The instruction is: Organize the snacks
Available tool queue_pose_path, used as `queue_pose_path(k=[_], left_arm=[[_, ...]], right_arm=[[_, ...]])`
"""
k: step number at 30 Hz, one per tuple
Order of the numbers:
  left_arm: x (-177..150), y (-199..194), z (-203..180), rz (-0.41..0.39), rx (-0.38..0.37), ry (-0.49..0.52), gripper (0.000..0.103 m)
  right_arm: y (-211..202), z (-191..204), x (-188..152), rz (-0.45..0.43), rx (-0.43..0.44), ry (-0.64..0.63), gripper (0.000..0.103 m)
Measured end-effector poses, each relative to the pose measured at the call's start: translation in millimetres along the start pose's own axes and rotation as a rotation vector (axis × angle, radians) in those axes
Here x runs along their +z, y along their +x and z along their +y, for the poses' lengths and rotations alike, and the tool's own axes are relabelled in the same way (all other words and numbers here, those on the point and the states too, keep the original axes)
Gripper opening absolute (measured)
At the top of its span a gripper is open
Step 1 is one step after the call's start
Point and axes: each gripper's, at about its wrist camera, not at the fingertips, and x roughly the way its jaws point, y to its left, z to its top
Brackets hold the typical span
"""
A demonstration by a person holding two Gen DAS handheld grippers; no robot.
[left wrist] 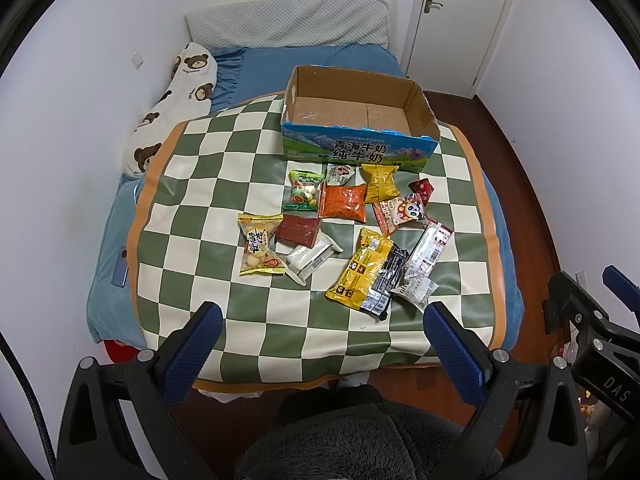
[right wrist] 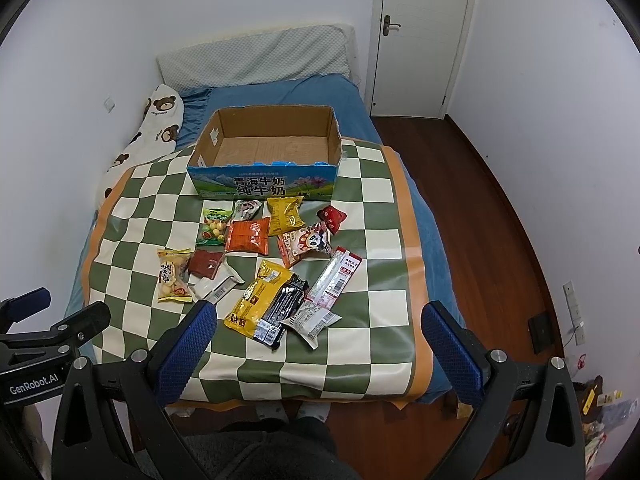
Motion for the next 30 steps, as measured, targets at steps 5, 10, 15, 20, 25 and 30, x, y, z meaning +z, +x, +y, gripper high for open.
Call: queue_pose_path(k=[5,10,15,20,25,30], left_arm=[[0.0,-0.7,0.6,-0.003,-0.001,-0.002,0.103],[0.3,-0.9,0.1,-0.003,-0.002,0.000,0.103],[0.3,-1.6,0.4,-0.004,-0.002,-0.001,0.103],[-0.1,-1.7,0.8,-0.006,-0.001,-0.001,0.103],[-0.3,-2.2,1.3,-0.006,-0.002,-0.001,0.103],[-0.6,-2.7,1.3,-0.007,0.000,-0.003,0.103]], right_arm=[[-1.5,1.1,-0.3,-0.002,0.001,-0.001,0.103],[-4.8,2.8,-1.2,-0.003,-0.003,-0.001,0.103],[-5.2,1.8,-2.1,-0.003,-0.001,0.000,0.103],[-0.5,1.4,-6.4,-0.006,-0.002,0.001,0.103],[-9.1,0.5,0.9,-0.004,-0.001,0.001,0.103],[-8.8,-0.5,0.5,-0.004,0.000,0.002,0.103]])
